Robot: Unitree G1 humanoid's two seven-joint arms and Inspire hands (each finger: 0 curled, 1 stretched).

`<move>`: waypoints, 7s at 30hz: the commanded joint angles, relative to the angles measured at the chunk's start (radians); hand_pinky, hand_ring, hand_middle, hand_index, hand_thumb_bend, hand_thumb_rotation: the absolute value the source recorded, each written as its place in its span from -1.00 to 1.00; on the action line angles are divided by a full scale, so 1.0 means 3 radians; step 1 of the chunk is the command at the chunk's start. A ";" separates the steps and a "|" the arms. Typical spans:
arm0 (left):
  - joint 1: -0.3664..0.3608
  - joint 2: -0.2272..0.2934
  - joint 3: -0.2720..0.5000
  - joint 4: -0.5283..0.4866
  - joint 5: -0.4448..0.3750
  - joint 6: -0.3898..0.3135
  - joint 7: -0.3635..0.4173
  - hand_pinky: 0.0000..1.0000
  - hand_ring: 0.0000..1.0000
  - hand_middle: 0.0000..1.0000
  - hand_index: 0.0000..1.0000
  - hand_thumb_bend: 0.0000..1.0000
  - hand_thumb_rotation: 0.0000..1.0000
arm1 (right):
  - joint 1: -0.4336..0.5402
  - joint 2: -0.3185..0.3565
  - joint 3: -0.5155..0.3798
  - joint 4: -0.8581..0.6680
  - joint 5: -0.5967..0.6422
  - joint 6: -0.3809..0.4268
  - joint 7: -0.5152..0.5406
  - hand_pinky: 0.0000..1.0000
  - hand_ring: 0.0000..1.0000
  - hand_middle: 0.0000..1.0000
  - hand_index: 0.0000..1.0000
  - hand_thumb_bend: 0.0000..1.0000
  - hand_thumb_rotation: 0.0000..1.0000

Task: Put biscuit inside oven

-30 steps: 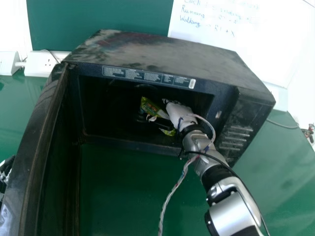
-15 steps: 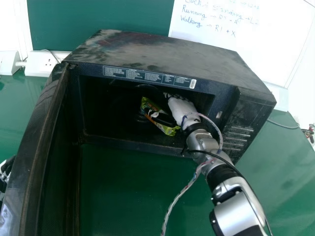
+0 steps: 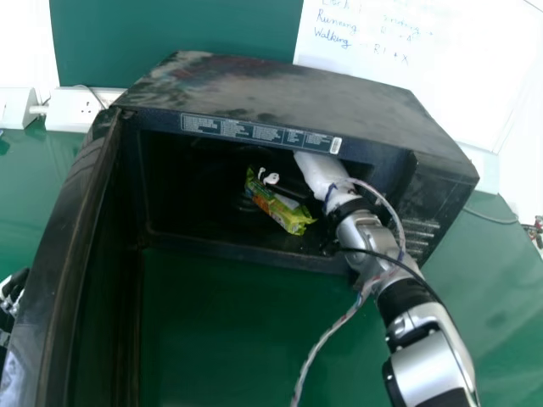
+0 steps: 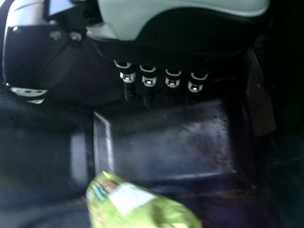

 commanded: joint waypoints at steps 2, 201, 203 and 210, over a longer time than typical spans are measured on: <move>0.0035 0.0040 -0.0010 0.0029 -0.0064 -0.0010 -0.0027 0.62 0.69 0.77 0.78 0.73 1.00 | 0.0251 -0.0235 -0.0152 -0.0228 0.0135 -0.0028 0.0068 1.00 1.00 1.00 1.00 0.61 1.00; -0.2658 0.2096 -0.0528 0.0892 0.0476 0.0202 -0.1207 0.75 0.81 0.84 0.83 0.93 1.00 | 0.3848 -0.1262 -0.3493 -0.4408 0.4349 0.2464 0.3202 0.78 0.95 0.98 0.96 0.50 1.00; -0.2763 0.2082 -0.0574 0.1002 0.0516 0.0157 -0.1221 0.74 0.80 0.84 0.83 0.94 1.00 | 0.3857 -0.1258 -0.3491 -0.4410 0.4335 0.2450 0.3197 0.76 0.94 0.98 0.97 0.53 1.00; -0.3073 0.2102 -0.0701 0.1344 0.0588 0.0066 -0.1311 0.77 0.81 0.85 0.85 0.93 1.00 | 0.3880 -0.1254 -0.3509 -0.4430 0.4338 0.2434 0.3209 0.81 0.98 1.00 1.00 0.50 1.00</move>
